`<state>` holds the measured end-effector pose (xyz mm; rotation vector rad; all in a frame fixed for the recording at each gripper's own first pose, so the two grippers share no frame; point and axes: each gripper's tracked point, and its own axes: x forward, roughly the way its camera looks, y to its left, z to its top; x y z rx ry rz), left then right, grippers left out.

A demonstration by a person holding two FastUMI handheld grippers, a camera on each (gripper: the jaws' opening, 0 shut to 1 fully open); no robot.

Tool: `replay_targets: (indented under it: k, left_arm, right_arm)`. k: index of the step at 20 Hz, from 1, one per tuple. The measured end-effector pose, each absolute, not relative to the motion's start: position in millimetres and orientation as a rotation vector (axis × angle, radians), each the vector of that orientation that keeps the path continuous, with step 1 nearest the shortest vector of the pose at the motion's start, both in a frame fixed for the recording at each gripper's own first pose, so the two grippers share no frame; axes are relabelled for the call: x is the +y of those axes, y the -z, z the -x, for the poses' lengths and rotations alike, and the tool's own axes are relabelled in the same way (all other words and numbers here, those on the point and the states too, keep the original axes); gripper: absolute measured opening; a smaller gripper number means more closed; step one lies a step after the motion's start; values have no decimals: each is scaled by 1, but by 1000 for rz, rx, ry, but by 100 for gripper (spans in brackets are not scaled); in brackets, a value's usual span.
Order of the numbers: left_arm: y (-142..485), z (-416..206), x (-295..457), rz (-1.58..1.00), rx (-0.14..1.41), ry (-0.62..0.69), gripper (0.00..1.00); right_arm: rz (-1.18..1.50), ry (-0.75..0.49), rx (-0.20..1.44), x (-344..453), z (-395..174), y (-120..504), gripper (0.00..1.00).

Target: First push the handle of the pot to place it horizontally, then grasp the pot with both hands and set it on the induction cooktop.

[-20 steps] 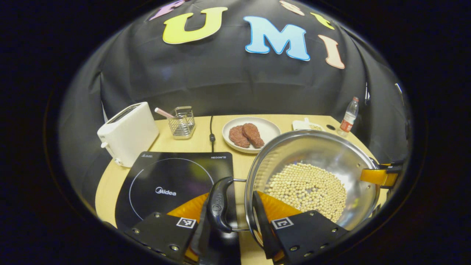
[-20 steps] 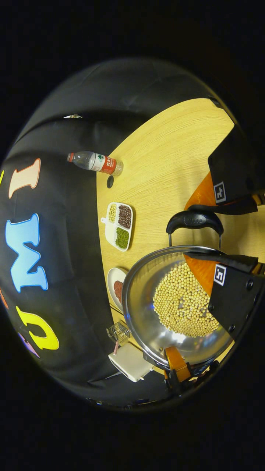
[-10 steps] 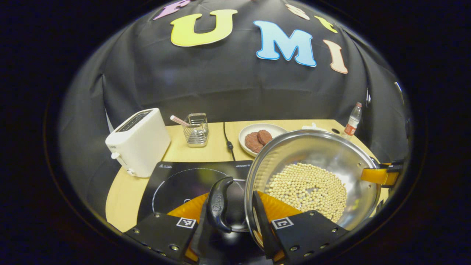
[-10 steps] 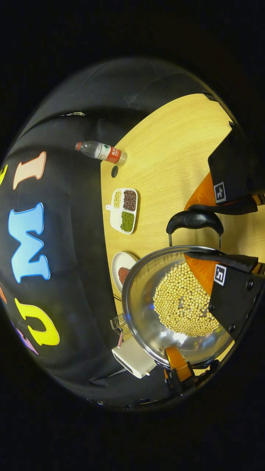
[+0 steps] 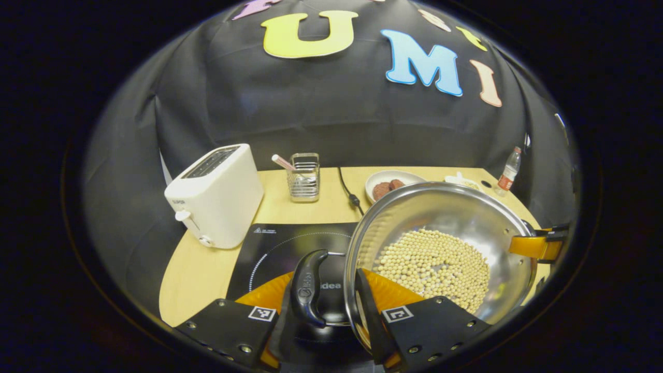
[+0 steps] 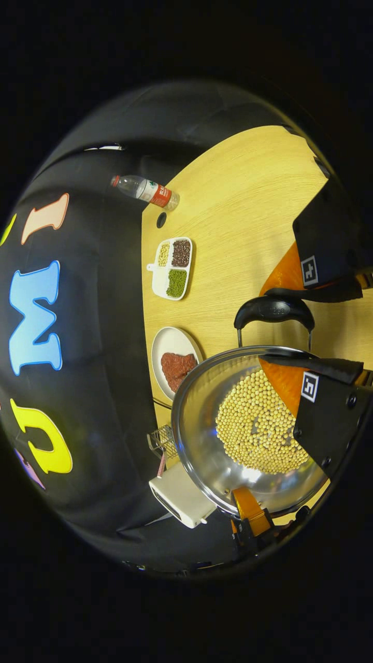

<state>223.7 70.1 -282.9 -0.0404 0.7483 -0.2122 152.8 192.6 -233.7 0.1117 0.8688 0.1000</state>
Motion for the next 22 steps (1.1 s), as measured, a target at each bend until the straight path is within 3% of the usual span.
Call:
replay_targets:
  k: [5, 7, 8, 10, 12, 13, 16, 21, 22]
  left_arm:
    - [285, -231, 98, 37, 743, 205, 59]
    - [283, -232, 100, 36, 740, 198, 59]
    - [283, -233, 105, 33, 738, 195, 59]
    - [285, -239, 118, 23, 736, 192, 59]
    - [289, -244, 135, 17, 738, 188, 59]
    - [288, -246, 142, 16, 737, 186, 59]
    - [296, -247, 155, 24, 740, 175, 59]
    - [304, -253, 179, 30, 749, 167, 59]
    - [309, -255, 185, 28, 752, 165, 59]
  right_arm:
    - [-111, -110, 869, 217, -157, 231, 42]
    - [-109, -114, 867, 227, -159, 231, 46]
    - [-113, -117, 866, 233, -160, 231, 42]
    - [-119, -122, 871, 242, -162, 232, 46]
    - [-121, -127, 876, 253, -162, 232, 42]
    - [-119, -132, 876, 258, -163, 232, 46]
    - [-110, -141, 875, 272, -166, 232, 42]
    - [-100, -153, 877, 295, -170, 235, 46]
    - [-99, -157, 880, 299, -171, 237, 42]
